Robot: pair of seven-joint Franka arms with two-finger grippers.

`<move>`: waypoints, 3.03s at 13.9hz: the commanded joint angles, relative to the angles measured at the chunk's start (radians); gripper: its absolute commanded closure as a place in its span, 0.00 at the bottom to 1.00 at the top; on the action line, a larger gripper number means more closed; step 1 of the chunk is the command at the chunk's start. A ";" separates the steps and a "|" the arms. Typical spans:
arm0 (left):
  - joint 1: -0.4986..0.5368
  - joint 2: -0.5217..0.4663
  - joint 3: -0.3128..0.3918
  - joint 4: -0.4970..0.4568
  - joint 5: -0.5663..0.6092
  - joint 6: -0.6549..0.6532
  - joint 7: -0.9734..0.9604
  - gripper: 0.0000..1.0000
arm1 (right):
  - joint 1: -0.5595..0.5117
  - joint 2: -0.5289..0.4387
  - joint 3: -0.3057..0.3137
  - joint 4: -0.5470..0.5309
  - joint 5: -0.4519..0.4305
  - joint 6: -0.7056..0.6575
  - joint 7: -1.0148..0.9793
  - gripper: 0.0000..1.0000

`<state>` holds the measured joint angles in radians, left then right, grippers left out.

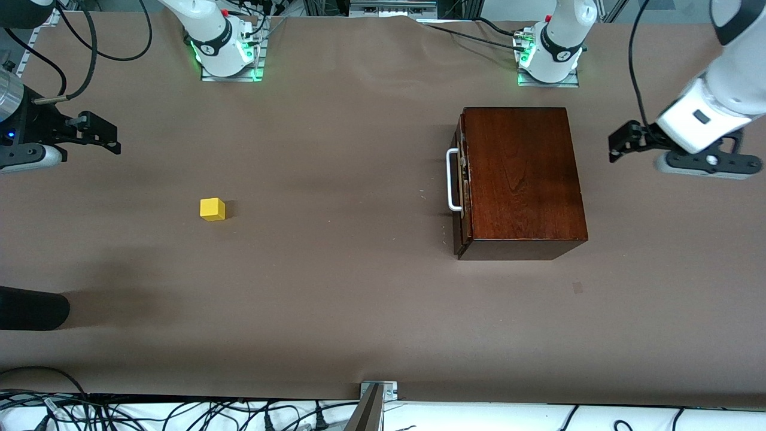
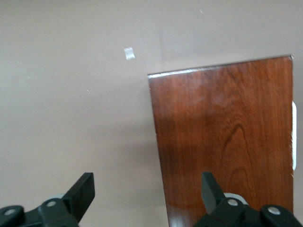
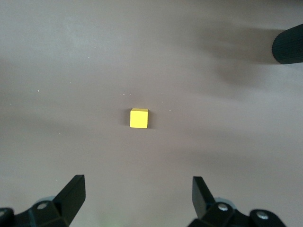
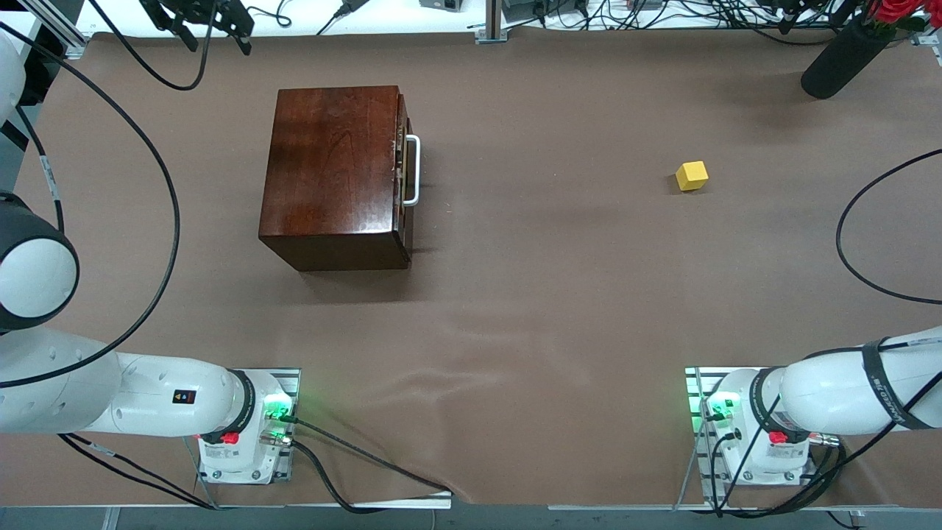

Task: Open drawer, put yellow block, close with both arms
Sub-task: 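Move the left gripper to the white drawer handle of the wooden box, then hook the drawer handle with the left gripper and pull the drawer open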

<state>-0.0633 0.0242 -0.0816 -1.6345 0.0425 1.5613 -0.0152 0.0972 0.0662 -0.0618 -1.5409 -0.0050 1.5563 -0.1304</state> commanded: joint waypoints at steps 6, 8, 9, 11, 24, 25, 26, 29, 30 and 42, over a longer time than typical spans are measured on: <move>-0.087 0.228 -0.211 0.255 -0.018 -0.073 -0.084 0.00 | -0.004 -0.003 -0.001 0.012 0.011 -0.010 0.006 0.00; -0.160 0.325 -0.210 0.315 -0.015 -0.038 -0.208 0.00 | -0.004 -0.003 -0.007 0.012 0.013 -0.010 0.006 0.00; -0.193 0.356 -0.210 0.309 -0.009 0.011 -0.280 0.00 | -0.004 -0.003 -0.009 0.012 0.013 -0.010 0.006 0.00; -0.245 0.405 -0.210 0.280 0.039 0.101 -0.392 0.00 | -0.004 -0.003 -0.009 0.012 0.013 -0.010 0.006 0.00; -0.412 0.408 -0.210 -0.047 0.266 0.302 -0.807 0.00 | -0.004 -0.003 -0.009 0.012 0.014 -0.010 0.006 0.00; -0.420 0.410 -0.211 -0.050 0.266 0.302 -0.808 0.00 | -0.004 -0.003 -0.009 0.012 0.014 -0.012 0.006 0.00; -0.423 0.413 -0.210 -0.054 0.267 0.302 -0.809 0.00 | -0.004 -0.003 -0.009 0.012 0.013 -0.012 0.006 0.00; -0.425 0.414 -0.211 -0.077 0.319 0.306 -0.812 0.00 | -0.004 -0.003 -0.009 0.012 0.013 -0.012 0.006 0.00; -0.425 0.414 -0.214 -0.087 0.329 0.309 -0.818 0.00 | -0.004 -0.003 -0.009 0.012 0.013 -0.010 0.006 0.00; -0.467 0.482 -0.211 -0.087 0.332 0.390 -0.903 0.00 | -0.004 -0.003 -0.009 0.012 0.013 -0.012 0.006 0.00</move>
<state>-0.5059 0.4953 -0.2986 -1.7192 0.3450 1.9323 -0.8752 0.0965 0.0662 -0.0705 -1.5409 -0.0033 1.5563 -0.1298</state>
